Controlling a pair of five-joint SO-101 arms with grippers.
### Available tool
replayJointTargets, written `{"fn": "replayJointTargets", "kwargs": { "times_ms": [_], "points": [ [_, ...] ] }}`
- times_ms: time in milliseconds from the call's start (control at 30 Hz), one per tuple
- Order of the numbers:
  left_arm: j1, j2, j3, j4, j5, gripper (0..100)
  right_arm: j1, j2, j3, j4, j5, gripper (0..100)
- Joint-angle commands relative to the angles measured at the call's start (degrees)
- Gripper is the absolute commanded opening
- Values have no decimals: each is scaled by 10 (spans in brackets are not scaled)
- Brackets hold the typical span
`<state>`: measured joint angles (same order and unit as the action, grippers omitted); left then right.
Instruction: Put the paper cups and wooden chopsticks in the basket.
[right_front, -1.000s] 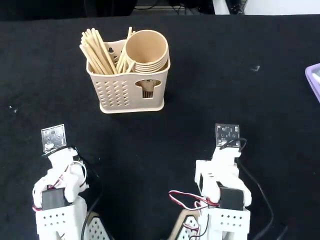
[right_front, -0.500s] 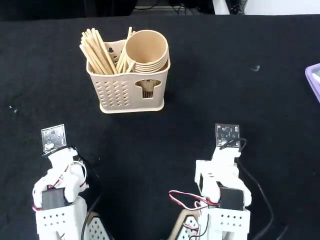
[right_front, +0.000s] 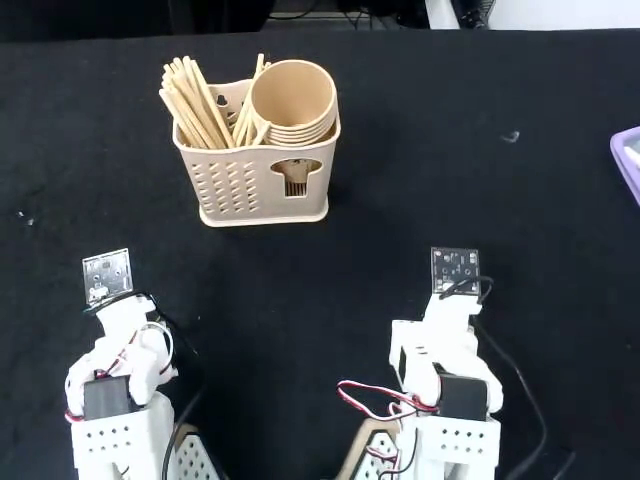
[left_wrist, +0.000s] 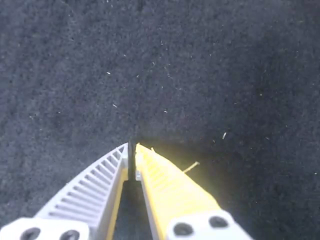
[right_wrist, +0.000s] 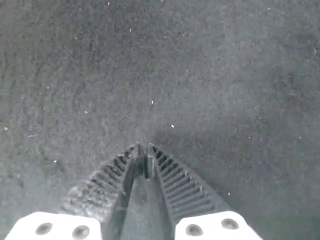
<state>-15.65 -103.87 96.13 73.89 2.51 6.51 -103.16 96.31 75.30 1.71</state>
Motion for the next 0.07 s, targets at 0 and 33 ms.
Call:
{"fn": "replayJointTargets", "kwargs": {
  "times_ms": [0,33],
  "points": [
    [-2,-5,13,-8,-2,30,11,-53,2,-4,5,11],
    [-2,-5,13,-8,-2,30,11,-53,2,-4,5,11]
  ]
}}
